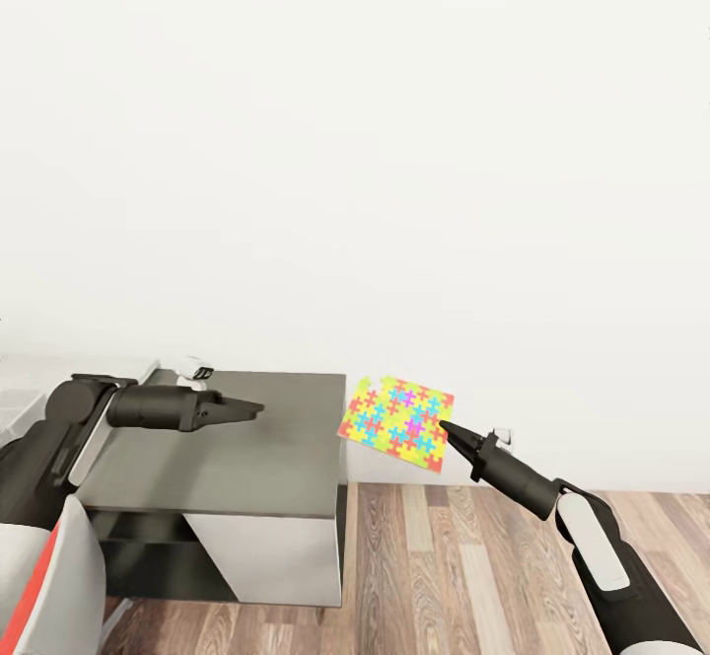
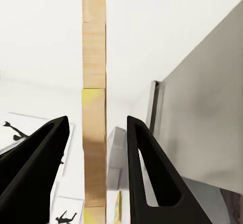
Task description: Put all the toys in the child's room - the three board games (two on the bed and one on the table), the two jigsaw puzzles on the table, and the tennis ball on the table - inside the toy box on the table in the child's room.
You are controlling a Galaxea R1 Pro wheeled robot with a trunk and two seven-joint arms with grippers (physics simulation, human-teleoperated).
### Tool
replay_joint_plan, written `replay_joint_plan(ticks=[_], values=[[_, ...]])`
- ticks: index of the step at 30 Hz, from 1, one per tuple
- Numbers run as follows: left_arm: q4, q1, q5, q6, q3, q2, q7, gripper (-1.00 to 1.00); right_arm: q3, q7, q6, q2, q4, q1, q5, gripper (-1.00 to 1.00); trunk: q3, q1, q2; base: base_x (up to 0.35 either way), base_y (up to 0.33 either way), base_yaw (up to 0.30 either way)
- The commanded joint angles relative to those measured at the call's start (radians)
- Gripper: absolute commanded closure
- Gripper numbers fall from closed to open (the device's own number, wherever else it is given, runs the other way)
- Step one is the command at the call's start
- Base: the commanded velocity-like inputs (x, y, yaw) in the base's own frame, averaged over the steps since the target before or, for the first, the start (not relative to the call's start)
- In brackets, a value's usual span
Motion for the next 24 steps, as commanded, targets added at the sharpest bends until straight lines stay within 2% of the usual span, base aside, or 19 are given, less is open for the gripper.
replay_joint_plan(ticks=[1,9,24], values=[[0.0,-0.001,0.002,0.01,-0.002,0.001,-0.003,-1.0,-0.001,0.003,0.004,0.0,0.0,-0.001,0.001,1.0,0.002,-0.004,0.006,-0.031,0.0,0.0],[0.0,-0.001,0.0,0.01,-0.003,-0.018,-0.003,-1.0,-0.002,0.004,0.004,-0.001,0.002,-0.001,0.001,1.0,0.027,-0.034,0.062,-0.15,0.0,0.0],[0.0,-0.001,-0.001,0.01,-0.005,-0.025,-0.003,-1.0,-0.002,0.005,0.004,-0.001,0.005,-0.001,0.001,1.0,0.093,-0.092,0.167,-0.007,0.0,0.026]])
